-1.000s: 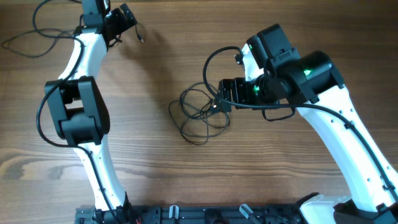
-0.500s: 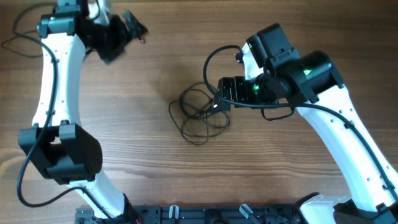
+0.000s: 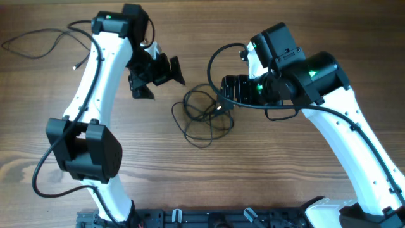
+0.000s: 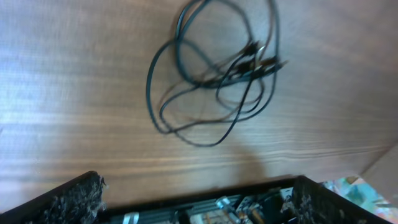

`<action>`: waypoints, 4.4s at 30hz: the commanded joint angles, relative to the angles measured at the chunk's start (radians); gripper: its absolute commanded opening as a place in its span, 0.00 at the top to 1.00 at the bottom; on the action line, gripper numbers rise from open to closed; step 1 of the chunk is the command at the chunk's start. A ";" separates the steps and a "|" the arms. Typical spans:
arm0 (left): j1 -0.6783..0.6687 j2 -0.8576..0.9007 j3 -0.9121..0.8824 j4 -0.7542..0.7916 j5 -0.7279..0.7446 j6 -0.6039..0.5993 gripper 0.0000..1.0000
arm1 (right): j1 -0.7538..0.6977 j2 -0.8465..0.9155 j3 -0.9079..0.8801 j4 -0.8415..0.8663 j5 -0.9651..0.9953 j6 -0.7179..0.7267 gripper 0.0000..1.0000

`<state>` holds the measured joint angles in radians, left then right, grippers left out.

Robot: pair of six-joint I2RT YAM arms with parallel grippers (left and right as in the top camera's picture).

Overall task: Untangle cables
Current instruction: 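Lower the left gripper onto the cable pile beside the right gripper and grasp, then lift the left gripper up and left, pulling a black cable from the pile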

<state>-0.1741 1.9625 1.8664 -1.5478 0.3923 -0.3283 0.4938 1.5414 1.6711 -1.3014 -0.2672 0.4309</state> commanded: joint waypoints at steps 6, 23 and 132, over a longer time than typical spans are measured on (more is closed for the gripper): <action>-0.008 -0.166 -0.002 -0.062 -0.047 -0.016 0.00 | 0.004 0.013 0.004 -0.010 0.027 0.016 0.00; -0.027 -0.380 -0.099 -0.089 -0.177 -0.025 0.00 | 0.004 0.013 0.004 0.016 0.027 0.048 0.00; 0.152 -0.859 -0.531 0.944 0.217 -0.882 0.96 | 0.018 -0.012 -0.085 0.516 -0.610 -0.108 0.00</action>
<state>-0.0296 1.0988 1.3216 -0.6071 0.5930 -1.0760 0.4976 1.5444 1.5799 -0.8082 -0.8417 0.3088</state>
